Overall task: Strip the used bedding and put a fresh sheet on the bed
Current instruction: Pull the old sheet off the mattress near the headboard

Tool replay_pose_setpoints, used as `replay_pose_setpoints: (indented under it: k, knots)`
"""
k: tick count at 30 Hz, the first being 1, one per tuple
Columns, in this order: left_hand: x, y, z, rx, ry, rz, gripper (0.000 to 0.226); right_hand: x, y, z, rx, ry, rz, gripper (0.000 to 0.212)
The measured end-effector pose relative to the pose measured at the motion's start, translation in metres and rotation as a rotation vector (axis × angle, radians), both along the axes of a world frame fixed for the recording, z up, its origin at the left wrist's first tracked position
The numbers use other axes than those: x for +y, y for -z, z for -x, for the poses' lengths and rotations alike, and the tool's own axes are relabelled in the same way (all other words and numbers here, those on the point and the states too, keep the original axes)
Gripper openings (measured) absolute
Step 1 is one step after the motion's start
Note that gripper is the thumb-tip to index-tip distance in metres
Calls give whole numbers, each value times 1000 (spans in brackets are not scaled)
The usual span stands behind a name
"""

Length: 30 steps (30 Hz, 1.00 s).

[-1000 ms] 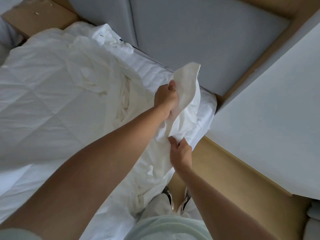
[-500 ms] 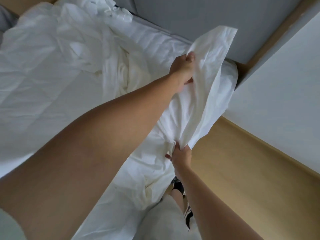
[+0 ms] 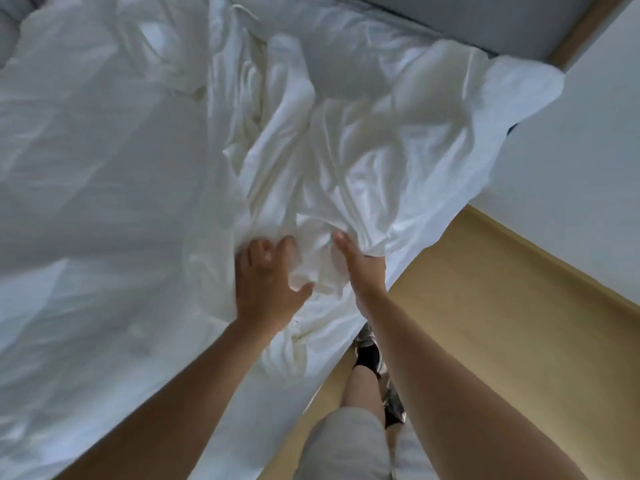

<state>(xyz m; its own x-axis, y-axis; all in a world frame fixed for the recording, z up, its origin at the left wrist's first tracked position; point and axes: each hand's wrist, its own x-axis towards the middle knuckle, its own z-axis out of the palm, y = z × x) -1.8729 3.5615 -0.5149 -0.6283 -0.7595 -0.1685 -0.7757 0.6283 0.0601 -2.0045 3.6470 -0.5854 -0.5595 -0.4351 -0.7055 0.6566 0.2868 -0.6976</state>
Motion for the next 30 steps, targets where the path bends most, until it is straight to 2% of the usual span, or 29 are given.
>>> replay_pose_setpoints:
  k: [2, 4, 5, 6, 7, 9, 11, 17, 21, 23, 26, 28, 30]
  knots:
    - [20, 22, -26, -48, -89, 4, 86, -17, -1, 5, -29, -72, 36, 62]
    - [32, 40, -33, -8, -135, 18, 89, -37, -7, 6, -63, -38, -115, 65]
    - [35, 47, -35, 10, -115, 35, 85, -46, -7, 8, -1, -47, -274, 67]
    - [37, 53, -38, 10, -63, 49, 82, -53, -6, 10, 157, -122, -454, 70]
    - [39, 58, -45, -11, 8, 52, 78, -59, -4, 13, 349, -207, -577, 63]
    - [37, 65, -68, -87, 109, 55, 65, -64, -4, 18, 590, -256, -555, 39]
    - [30, 66, -99, -127, 101, 60, 51, -64, -7, 21, 689, -220, -476, 24]
    - [23, 50, -207, -240, 87, 71, 46, -65, -11, 28, 703, -312, -627, 22]
    - [17, 27, -266, -292, 42, 55, 47, -59, -28, 26, 624, -171, -578, 25]
    - [20, 20, -267, -300, -22, 55, 48, -57, -40, 25, 508, -72, -495, 35]
    - [38, 16, -246, -186, -181, 66, 46, -44, -59, 10, 149, 210, -243, 44]
    - [54, 19, -220, -59, -181, 90, 41, -31, -60, -10, -35, 200, -130, 56]
    - [69, 24, -190, 43, -124, 66, 34, -20, -54, -41, -138, 131, -96, 77]
